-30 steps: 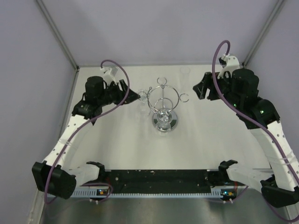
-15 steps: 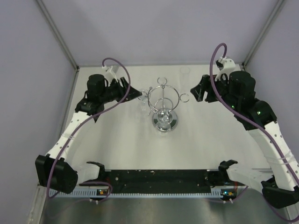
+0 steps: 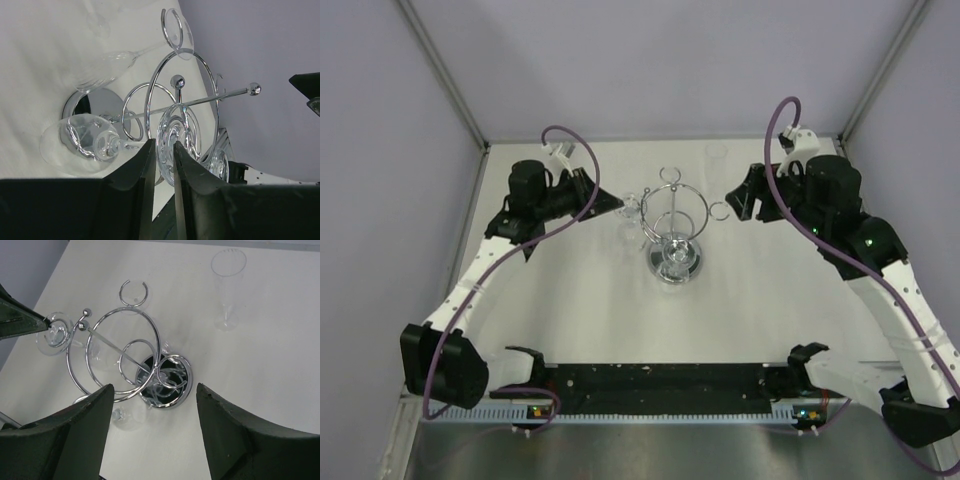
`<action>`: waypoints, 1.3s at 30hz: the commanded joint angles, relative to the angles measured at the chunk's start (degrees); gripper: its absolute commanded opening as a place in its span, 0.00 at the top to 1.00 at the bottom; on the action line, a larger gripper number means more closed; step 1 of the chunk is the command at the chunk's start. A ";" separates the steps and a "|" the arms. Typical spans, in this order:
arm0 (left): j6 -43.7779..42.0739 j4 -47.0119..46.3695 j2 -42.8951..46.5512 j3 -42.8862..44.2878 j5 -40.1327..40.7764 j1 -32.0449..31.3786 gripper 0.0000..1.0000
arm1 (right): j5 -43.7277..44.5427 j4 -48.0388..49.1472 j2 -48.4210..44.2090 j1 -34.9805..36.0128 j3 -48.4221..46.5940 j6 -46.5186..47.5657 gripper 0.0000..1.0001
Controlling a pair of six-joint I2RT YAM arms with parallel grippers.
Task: Take the wine glass off the wine glass rack
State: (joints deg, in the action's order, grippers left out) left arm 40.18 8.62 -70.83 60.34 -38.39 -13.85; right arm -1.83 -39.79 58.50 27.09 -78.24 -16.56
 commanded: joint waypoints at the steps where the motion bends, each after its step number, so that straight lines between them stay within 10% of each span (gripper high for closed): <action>1: 1.74 -5.37 -0.54 -0.57 -4.94 -0.30 0.80 | 0.07 2.52 -1.46 0.77 0.45 -0.49 0.33; 11: 0.34 -2.83 0.25 -0.31 -4.50 0.66 1.00 | -0.20 2.88 -0.93 0.86 0.72 -0.67 0.34; 39: -2.48 2.98 4.12 5.41 -5.73 4.79 1.00 | 0.42 3.40 -0.40 3.40 1.95 -1.55 0.34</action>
State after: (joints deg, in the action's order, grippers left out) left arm 38.35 15.11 -68.01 62.92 -43.24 -9.67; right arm -1.63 -38.57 58.57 29.52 -76.49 -17.21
